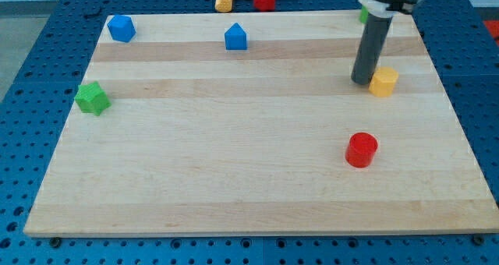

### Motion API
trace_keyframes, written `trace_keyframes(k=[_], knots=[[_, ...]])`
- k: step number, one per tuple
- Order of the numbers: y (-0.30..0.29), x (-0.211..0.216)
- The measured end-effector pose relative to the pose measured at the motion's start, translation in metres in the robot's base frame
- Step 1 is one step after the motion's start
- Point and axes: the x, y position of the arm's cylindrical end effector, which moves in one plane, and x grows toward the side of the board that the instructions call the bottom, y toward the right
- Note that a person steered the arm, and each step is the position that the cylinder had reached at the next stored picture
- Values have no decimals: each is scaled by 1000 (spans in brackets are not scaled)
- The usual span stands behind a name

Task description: Push the yellow hexagon right a bit

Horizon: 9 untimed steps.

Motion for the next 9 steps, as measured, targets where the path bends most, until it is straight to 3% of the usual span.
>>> trace_keyframes(k=[6, 9], knots=[[-65, 0], [-23, 0]])
